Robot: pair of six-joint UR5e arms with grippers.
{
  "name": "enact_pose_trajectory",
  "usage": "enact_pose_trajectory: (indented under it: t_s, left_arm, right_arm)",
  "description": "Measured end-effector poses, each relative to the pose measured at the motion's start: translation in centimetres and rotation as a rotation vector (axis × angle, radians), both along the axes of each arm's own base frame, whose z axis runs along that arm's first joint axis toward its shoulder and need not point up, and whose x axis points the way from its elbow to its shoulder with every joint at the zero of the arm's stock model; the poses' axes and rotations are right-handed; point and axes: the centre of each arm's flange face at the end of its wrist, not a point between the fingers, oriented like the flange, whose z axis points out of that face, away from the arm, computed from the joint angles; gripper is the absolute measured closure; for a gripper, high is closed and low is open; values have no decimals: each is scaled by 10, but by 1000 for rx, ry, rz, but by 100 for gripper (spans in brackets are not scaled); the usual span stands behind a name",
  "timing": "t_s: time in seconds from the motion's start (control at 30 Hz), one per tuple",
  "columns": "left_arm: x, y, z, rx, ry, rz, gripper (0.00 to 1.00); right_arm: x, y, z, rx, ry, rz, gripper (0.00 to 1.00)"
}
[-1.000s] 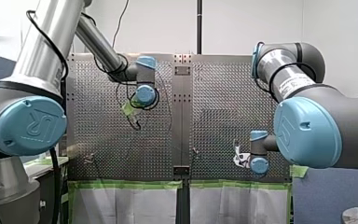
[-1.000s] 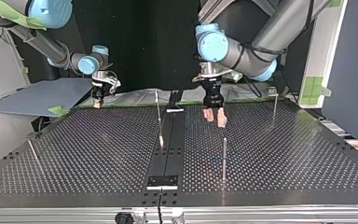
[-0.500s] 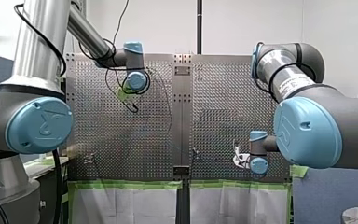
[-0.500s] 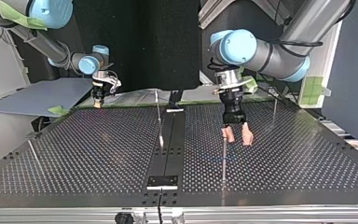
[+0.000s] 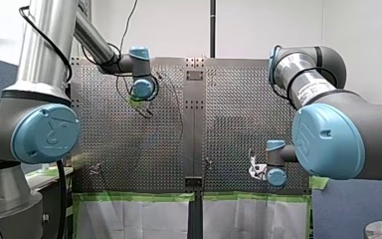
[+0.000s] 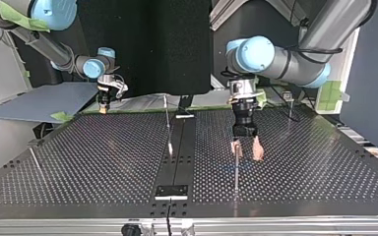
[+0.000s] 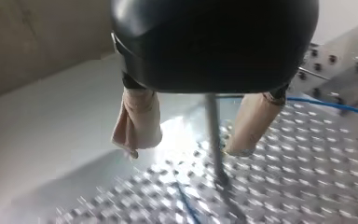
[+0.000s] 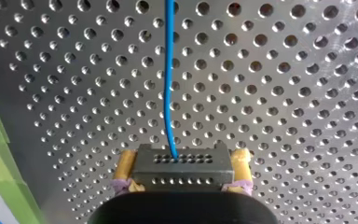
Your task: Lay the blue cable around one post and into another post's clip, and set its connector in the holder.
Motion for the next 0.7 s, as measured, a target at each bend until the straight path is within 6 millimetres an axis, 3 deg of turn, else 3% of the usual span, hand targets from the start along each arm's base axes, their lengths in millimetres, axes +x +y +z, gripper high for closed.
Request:
enact_pose_trajectory:
  t_s: [0.2, 0.5, 0.7]
  left_arm:
    - [6, 10, -10, -40, 38, -2, 0]
    - [21, 37, -10, -77, 28, 19, 0]
    - [28, 36, -3, -75, 8, -3, 0]
  right_arm:
    - [0, 0, -1, 1, 0, 0, 97]
    - [1, 2, -2, 5, 1, 3, 97]
    - [2, 2, -2, 6, 2, 4, 97]
